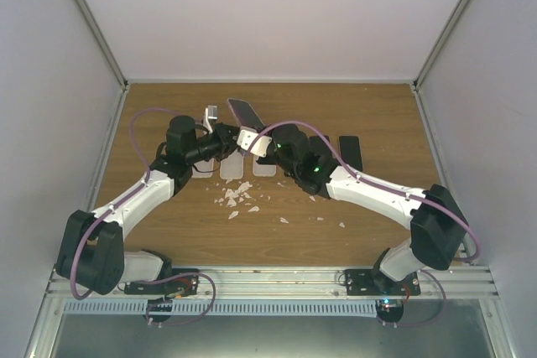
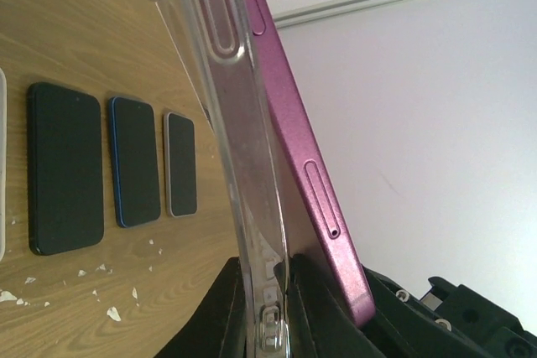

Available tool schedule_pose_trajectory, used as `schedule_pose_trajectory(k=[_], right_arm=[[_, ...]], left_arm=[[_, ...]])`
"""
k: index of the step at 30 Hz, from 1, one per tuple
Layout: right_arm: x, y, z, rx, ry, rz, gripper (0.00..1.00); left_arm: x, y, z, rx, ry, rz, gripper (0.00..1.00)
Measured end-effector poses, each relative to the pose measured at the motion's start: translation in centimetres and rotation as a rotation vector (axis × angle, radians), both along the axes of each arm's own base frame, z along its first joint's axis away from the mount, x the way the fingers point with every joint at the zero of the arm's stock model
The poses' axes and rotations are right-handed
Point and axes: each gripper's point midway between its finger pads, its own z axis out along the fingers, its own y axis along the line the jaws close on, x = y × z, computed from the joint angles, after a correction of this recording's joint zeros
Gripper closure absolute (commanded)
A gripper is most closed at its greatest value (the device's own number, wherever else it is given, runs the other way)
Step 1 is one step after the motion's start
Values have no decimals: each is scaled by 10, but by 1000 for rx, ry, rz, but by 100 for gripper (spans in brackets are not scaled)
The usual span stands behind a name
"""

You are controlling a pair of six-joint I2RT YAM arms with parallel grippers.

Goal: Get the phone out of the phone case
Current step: Remove the phone case from the phone.

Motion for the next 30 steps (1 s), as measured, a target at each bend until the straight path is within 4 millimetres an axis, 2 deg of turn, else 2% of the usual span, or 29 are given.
schedule_pose_trajectory(k=[9, 13, 17, 26, 30], right_arm=[[-3, 0, 6, 20, 113, 11, 100], [7, -10, 39, 84, 108, -15, 100], [8, -19, 60, 134, 102, -22, 100], [6, -29, 49, 136, 199, 2, 99], [5, -37, 61, 173, 238, 17, 99]], left_arm=[[-1, 2, -2, 26, 4, -9, 100], [-10, 6, -25, 89, 76, -31, 100], [-24, -1, -30, 103, 78, -115, 100], [-35, -4, -34, 119, 72, -180, 100], [-34, 2, -38, 142, 55, -185, 100]])
